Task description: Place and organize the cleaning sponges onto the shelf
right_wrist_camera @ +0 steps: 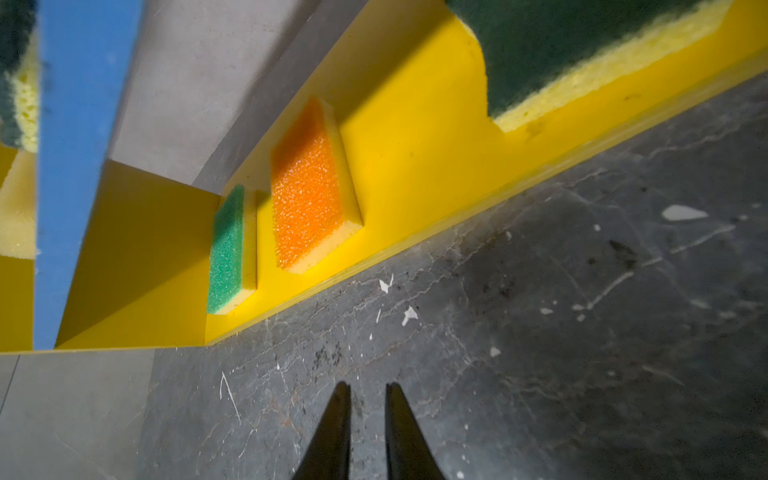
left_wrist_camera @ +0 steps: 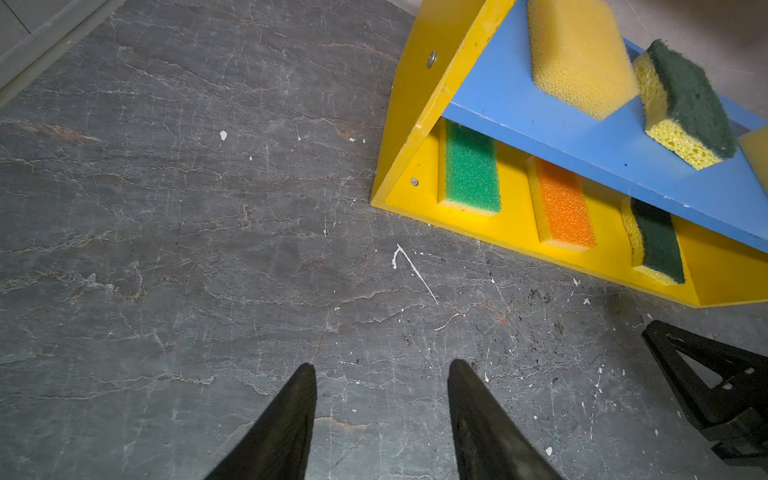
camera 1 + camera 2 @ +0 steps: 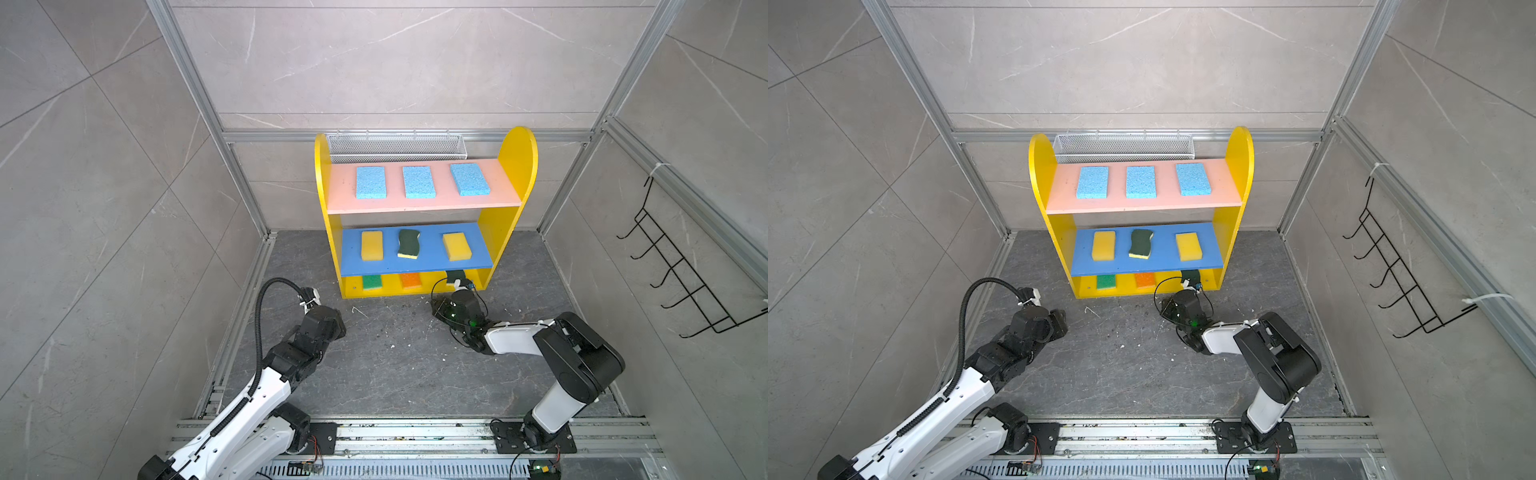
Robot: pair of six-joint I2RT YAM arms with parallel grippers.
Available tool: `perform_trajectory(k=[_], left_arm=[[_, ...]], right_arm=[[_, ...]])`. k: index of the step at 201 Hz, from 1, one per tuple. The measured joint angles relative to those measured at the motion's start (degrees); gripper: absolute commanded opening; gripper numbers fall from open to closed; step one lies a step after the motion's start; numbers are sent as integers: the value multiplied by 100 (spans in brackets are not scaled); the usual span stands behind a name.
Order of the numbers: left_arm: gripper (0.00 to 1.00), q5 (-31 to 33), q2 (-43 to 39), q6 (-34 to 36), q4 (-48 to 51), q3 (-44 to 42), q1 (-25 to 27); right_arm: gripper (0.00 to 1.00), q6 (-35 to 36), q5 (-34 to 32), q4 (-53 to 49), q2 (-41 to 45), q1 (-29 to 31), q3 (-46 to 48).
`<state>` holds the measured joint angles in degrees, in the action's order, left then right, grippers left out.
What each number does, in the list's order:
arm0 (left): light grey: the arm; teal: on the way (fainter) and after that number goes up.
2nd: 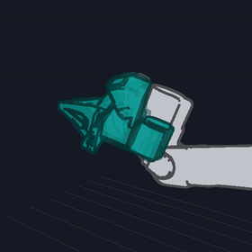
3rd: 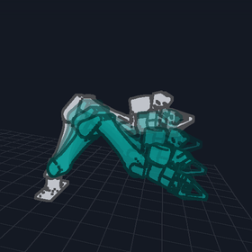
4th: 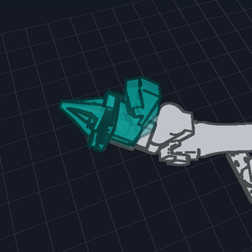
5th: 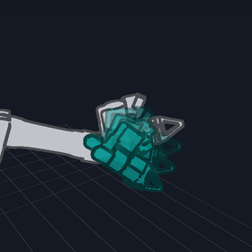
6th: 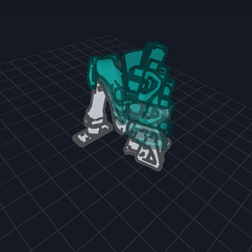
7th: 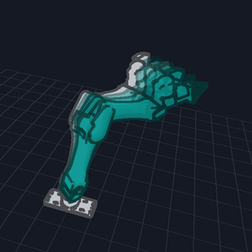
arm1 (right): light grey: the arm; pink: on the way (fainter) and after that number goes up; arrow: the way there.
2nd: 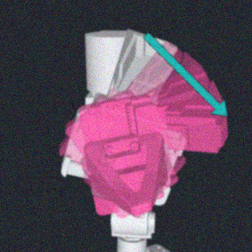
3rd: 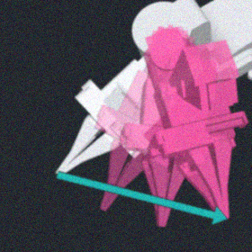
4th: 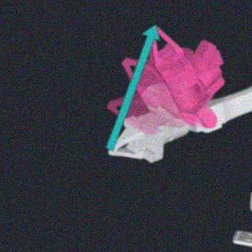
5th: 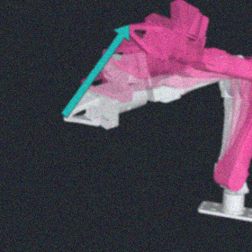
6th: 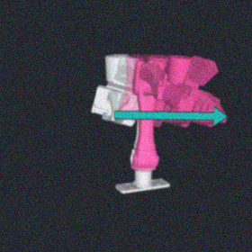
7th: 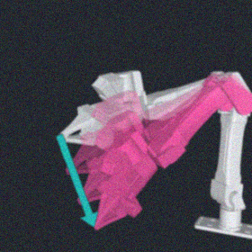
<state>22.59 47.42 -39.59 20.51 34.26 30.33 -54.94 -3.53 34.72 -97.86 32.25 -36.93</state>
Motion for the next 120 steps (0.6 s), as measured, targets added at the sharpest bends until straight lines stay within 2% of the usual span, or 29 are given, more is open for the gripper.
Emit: perform_trajectory(k=[42,120], left_arm=[[52,-28,146,42,-343,-120,-107],[51,-507,549,39,-1088,-448,-562]], right_arm=[[15,-330,-203,544,-649,92,-341],[13,-796,-568,1193,-1228,149,-590]])
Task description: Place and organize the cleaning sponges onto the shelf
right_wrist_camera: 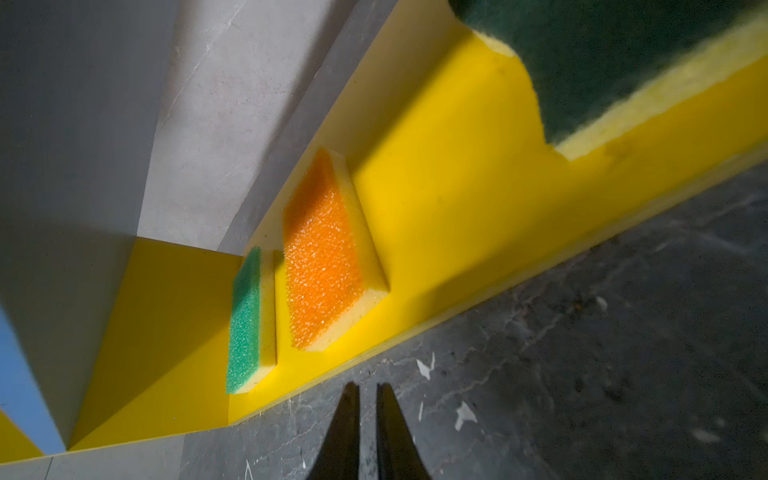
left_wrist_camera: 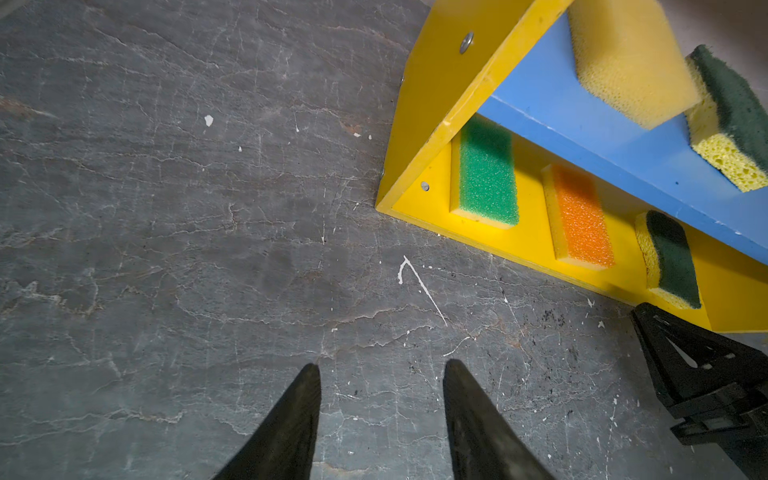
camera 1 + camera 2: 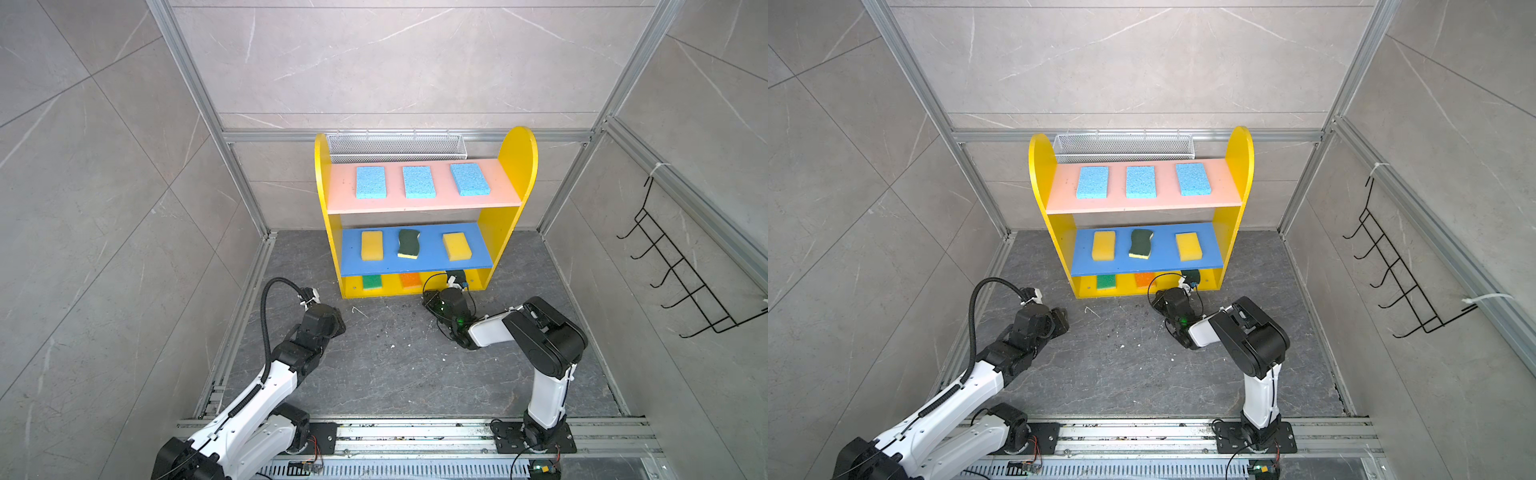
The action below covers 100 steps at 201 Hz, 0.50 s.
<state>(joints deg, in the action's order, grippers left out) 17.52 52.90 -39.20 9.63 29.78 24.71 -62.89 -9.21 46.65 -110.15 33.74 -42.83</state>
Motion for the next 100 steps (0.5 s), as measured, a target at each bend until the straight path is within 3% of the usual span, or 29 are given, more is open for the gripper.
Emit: perform_trajectory(k=[100], left_arm=[[50,-435,396,0,-752,-262,-330]], right_arm=[[13,-339,-197,450,-455,-72,-293]])
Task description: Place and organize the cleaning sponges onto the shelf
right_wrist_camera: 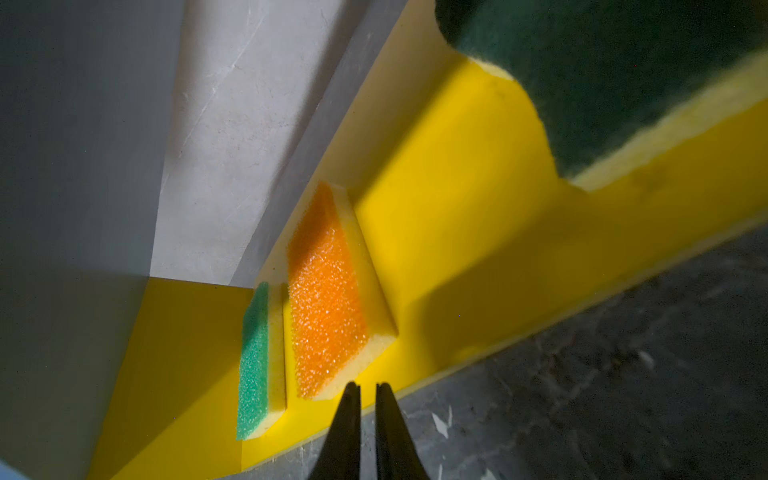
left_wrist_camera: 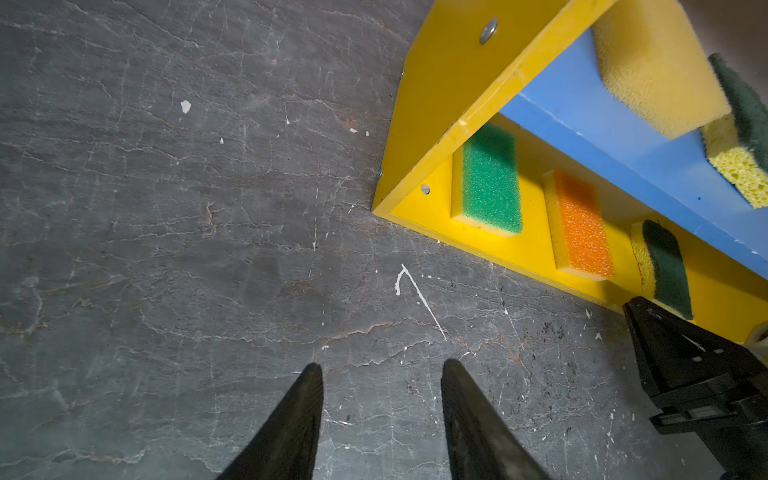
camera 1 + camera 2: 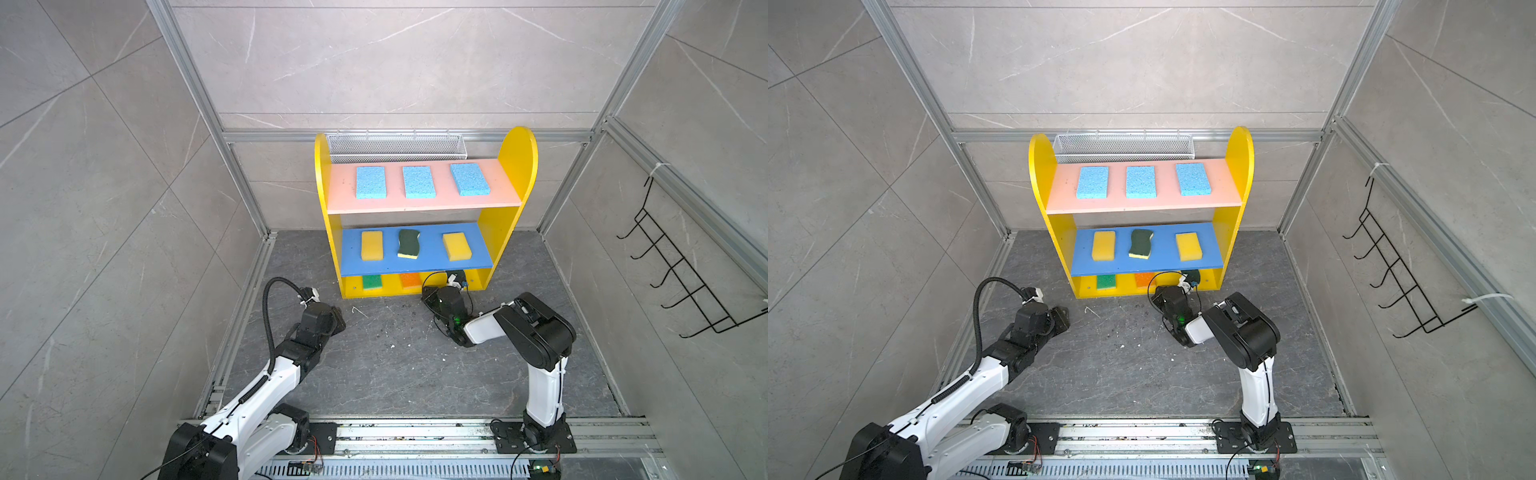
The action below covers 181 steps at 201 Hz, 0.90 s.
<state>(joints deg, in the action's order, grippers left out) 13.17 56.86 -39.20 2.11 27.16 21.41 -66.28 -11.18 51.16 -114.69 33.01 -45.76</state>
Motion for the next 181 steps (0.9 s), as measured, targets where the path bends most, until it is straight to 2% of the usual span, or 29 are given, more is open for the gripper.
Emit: perform_trajectory(k=[68,181], left_arm=[[50,-140,170,-2,-273,-52,-105],[49,-186,365,-2,-514,-162,-188]], right_arm=[[11,-348,0,407,-444,-160,-44],[10,-448,7,678,-723,-160,-302]])
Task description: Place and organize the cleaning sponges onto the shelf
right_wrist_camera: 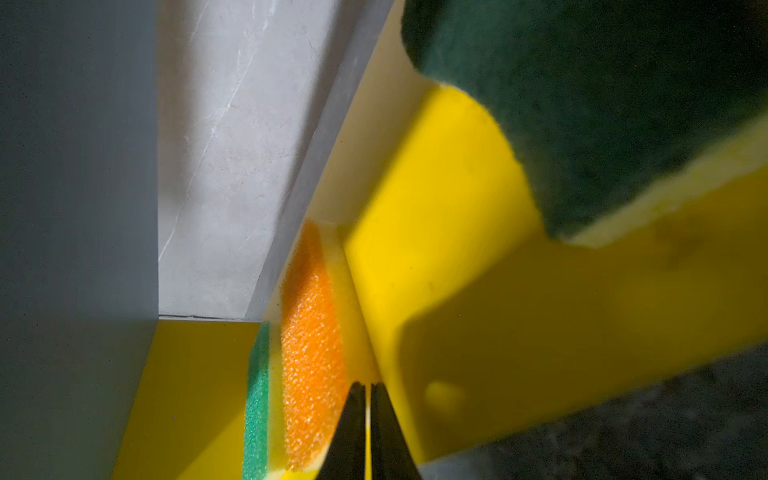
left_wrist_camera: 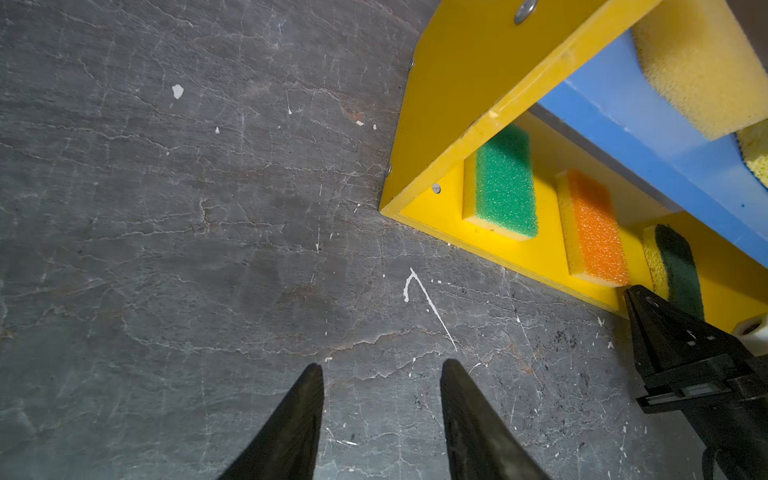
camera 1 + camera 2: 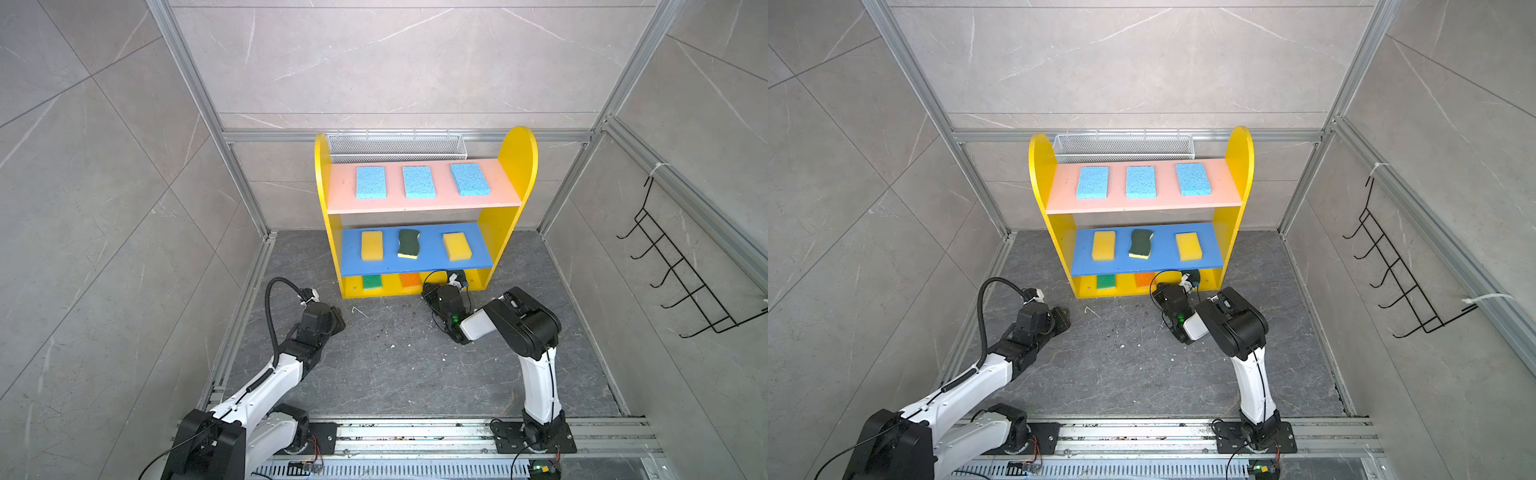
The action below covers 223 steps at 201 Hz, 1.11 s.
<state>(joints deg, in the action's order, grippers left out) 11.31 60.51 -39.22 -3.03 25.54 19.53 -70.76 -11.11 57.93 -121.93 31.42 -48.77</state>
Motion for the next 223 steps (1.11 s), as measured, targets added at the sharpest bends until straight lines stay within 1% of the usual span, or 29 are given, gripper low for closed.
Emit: perform_trajectory(k=[77,223], left_arm=[[49,2,9,0,-33,-66,-28],[49,2,-103,-9,-48,-140,-28]], right_arm=[[9,-199,17,321,-258,0,-160],[8,-280,20,321,-280,39,-181]])
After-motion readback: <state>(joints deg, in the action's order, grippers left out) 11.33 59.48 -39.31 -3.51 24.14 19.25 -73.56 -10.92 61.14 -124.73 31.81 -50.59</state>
